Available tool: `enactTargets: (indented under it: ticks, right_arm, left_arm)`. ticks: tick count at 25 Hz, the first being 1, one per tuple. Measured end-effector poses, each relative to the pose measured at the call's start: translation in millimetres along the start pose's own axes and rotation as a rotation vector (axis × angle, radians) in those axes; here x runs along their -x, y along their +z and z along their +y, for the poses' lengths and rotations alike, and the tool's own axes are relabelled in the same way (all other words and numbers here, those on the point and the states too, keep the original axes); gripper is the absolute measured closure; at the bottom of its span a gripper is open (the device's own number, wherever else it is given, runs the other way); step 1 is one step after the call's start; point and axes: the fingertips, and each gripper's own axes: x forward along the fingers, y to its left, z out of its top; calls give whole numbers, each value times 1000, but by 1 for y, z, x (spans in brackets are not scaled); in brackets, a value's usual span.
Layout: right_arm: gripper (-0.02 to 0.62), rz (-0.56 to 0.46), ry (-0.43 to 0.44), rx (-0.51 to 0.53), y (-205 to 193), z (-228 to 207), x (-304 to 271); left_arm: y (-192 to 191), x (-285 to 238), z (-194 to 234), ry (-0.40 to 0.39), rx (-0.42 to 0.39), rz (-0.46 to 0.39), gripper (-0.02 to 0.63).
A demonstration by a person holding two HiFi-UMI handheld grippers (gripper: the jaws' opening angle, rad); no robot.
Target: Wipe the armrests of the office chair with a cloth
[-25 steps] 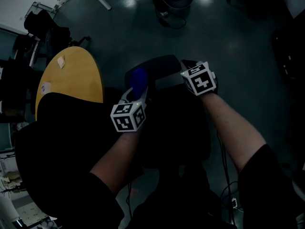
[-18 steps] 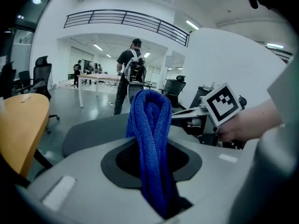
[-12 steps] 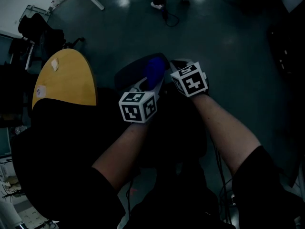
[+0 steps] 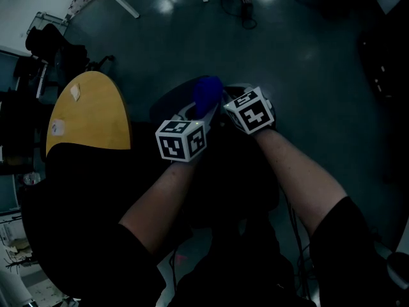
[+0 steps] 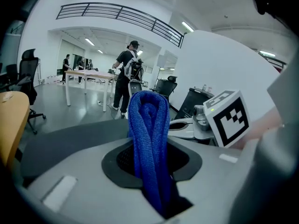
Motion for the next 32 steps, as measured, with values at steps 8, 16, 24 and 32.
enactTargets:
  ticks: [8,16,24,32]
  right_arm:
    - [592,31,-41,59,13,-22,-4]
    - [592,54,-5,115,20,-7,-22]
    - [592,67,6,134,25,2,-27]
    - [594,59,-1,135,29,5,-25]
  left_arm:
    - [50,59,74,151,-12,-123,479]
    - [27,120,182,398,-37,-14,480]
    - [-6,121,207,452,-48,83,480]
    - [16,69,163,334,-221,144,480]
